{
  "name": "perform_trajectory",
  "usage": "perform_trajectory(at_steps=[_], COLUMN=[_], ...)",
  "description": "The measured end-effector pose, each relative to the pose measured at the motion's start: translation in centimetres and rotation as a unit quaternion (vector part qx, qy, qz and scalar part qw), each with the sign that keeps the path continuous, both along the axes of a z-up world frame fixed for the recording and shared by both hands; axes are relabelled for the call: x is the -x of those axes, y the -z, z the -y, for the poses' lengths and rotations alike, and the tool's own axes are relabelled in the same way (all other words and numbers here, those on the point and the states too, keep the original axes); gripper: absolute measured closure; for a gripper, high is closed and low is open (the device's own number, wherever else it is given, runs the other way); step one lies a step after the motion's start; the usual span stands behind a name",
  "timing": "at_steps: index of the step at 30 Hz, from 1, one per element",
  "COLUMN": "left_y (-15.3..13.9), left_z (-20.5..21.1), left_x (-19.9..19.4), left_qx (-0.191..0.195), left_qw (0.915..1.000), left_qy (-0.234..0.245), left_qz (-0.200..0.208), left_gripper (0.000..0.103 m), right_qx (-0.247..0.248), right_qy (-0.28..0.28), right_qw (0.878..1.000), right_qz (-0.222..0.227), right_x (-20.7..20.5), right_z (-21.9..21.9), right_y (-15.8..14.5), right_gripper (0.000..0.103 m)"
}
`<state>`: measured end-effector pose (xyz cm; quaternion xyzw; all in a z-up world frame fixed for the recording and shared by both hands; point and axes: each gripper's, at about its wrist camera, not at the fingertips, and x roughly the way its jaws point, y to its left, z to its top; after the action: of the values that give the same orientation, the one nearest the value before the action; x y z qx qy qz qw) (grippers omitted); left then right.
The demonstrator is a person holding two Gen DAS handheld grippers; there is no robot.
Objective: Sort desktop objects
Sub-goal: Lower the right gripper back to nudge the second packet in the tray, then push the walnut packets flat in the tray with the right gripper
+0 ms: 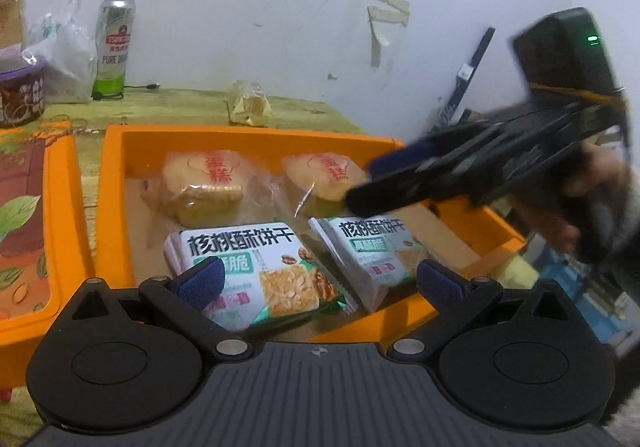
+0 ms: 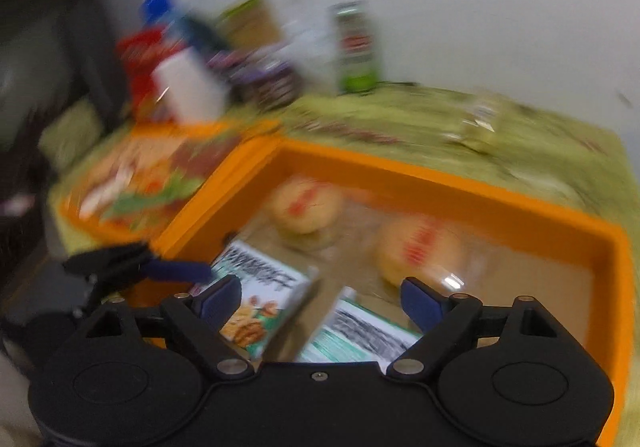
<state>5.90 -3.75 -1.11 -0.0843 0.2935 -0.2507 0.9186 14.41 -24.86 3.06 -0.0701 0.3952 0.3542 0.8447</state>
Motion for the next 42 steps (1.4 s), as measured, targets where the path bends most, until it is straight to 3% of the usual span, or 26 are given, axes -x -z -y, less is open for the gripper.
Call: perform_trajectory(at_steps=[6, 12, 15, 24, 34, 38, 42], left_y=[-0.7, -0.9, -0.7, -0.4, -0.3, -0.4, -0.5], left_z=[-1.9, -2.3, -2.3, -2.6, -2.5, -2.4, -2.1], left_x=[1.4, 2.0, 2.0, 2.0, 2.2, 2.2, 2.2], left_qx=[-0.003, -0.012, -0.009, 0.007, 0.010, 0.009, 0.009], left_qw=[0.9997, 0.9997, 0.9997, 0.9997, 0.9998, 0.9998, 0.9999], left_qy=[-0.021, -0.013, -0.011, -0.006, -0.007, -0.008, -0.006], left_qz=[0.008, 0.017, 0.018, 0.021, 0.018, 0.015, 0.011], left_gripper=[0.000, 0.000, 0.000, 0.000, 0.000, 0.000, 0.000], right_qx=[0.081, 0.114, 0.138, 0.126, 0.116, 0.102, 0.071], right_qy=[-0.144, -0.264, -0.293, -0.318, -0.359, -0.342, -0.295], right_qw=[0.986, 0.958, 0.946, 0.939, 0.925, 0.932, 0.951], right_qz=[0.015, -0.003, -0.006, -0.033, -0.047, -0.068, -0.055], right_x=[-1.3, -2.0, -2.1, -2.7, -2.9, -3.7, -4.5], right_z=[-6.0, -9.8, -11.3, -11.6, -12.1, -11.8, -9.5], right_y=[0.8, 1.8, 2.6, 2.8, 3.0, 2.9, 0.8], right_gripper=[0.019, 0.019, 0.019, 0.027, 0.027, 0.026, 0.025])
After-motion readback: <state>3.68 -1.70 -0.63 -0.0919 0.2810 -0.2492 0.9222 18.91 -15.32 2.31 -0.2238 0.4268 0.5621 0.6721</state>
